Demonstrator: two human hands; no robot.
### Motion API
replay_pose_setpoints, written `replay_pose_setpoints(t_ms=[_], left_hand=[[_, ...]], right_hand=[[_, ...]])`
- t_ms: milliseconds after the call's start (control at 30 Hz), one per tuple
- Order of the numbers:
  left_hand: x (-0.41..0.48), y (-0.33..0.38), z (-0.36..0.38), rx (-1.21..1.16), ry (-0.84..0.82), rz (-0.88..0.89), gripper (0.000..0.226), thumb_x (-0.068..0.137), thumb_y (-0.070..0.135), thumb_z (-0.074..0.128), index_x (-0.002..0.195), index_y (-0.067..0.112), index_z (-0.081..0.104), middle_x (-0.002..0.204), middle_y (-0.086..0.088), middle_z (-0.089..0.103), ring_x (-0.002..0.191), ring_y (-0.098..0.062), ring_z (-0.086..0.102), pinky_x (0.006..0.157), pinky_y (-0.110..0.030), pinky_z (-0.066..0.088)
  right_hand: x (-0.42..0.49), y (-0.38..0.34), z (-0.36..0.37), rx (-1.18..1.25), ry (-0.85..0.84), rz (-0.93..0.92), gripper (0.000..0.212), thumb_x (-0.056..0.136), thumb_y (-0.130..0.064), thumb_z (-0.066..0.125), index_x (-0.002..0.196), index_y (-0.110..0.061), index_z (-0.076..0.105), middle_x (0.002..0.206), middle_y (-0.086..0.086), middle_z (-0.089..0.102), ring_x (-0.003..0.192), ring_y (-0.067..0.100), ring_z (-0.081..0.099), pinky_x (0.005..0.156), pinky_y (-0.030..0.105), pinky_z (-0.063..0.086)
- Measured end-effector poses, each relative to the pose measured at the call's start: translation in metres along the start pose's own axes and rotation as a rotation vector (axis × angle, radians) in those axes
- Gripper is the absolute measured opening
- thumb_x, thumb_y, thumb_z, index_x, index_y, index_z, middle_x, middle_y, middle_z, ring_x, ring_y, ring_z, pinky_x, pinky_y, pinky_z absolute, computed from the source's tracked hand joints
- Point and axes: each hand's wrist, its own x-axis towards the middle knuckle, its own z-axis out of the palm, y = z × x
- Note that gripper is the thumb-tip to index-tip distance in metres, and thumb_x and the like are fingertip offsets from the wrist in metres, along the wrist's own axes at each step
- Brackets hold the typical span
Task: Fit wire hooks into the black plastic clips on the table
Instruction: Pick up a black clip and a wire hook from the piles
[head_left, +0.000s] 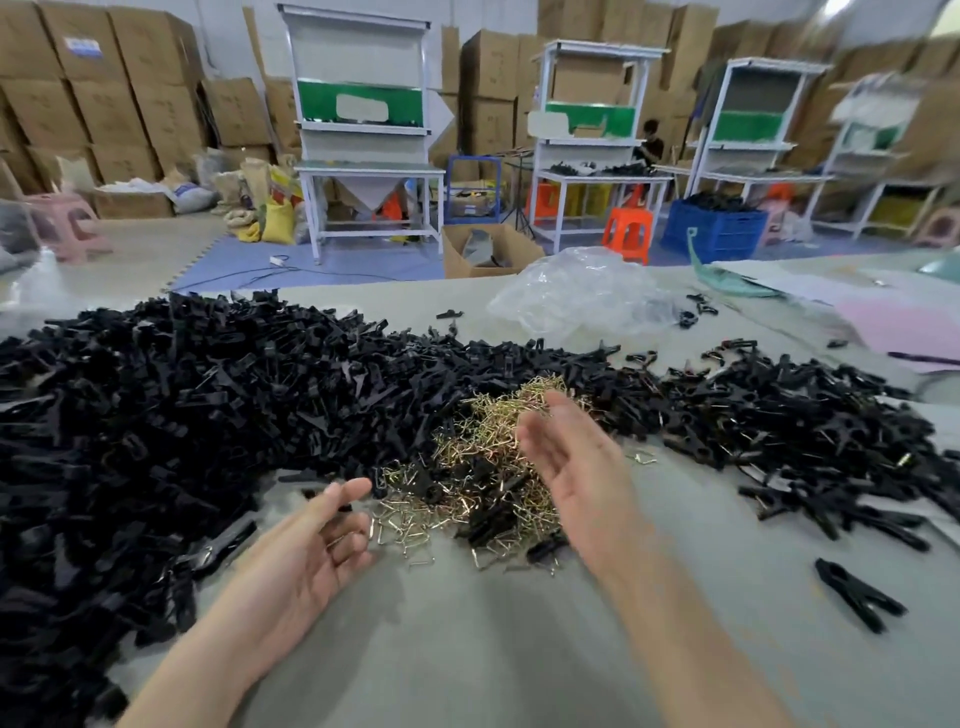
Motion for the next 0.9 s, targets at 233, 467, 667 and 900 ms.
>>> replay_pose_setpoints(t_ms=[233, 467, 667, 900], left_hand=[[-0.014, 0.006, -0.011, 0.978, 0.522, 0.696, 0.016, 0.1, 0.027, 0.054, 0.101, 0.03, 0.069, 0.074, 0.007, 0.066, 0.068, -0.015, 0.06, 0.065, -0.032, 0.049], [-0.017, 0.007, -0.041, 1.798, 0.871, 0.524, 0.028, 0.083, 0.013, 0.073, 0.11, 0.006, 0.073, 0.099, -0.019, 0.064, 0.094, -0.043, 0.058, 0.082, -0.054, 0.044], [-0.016, 0.008, -0.04, 1.854, 0.855, 0.442, 0.03, 0.089, 0.008, 0.065, 0.118, 0.01, 0.07, 0.107, -0.014, 0.061, 0.097, -0.036, 0.055, 0.081, -0.047, 0.043], [-0.011, 0.009, -0.042, 1.929, 0.887, 0.364, 0.042, 0.097, 0.017, 0.052, 0.137, 0.027, 0.054, 0.122, 0.0, 0.052, 0.111, -0.025, 0.047, 0.09, -0.036, 0.037]], right_hand=[[-0.022, 0.094, 0.071, -1.141, -0.263, -0.422, 0.035, 0.102, -0.012, 0.052, 0.134, -0.024, 0.06, 0.115, -0.01, 0.066, 0.106, 0.002, 0.059, 0.096, 0.017, 0.046], [-0.011, 0.113, 0.062, -1.647, -0.184, -0.552, 0.035, 0.095, -0.02, 0.06, 0.13, -0.024, 0.064, 0.129, -0.003, 0.062, 0.125, 0.018, 0.053, 0.107, 0.035, 0.039], [-0.012, 0.114, 0.062, -1.652, -0.196, -0.557, 0.027, 0.094, -0.019, 0.061, 0.119, -0.026, 0.069, 0.119, -0.008, 0.064, 0.119, 0.017, 0.053, 0.108, 0.036, 0.037], [-0.018, 0.113, 0.081, -1.559, -0.285, -0.653, 0.025, 0.097, -0.021, 0.052, 0.113, -0.022, 0.071, 0.103, -0.009, 0.068, 0.095, 0.013, 0.059, 0.087, 0.029, 0.048]])
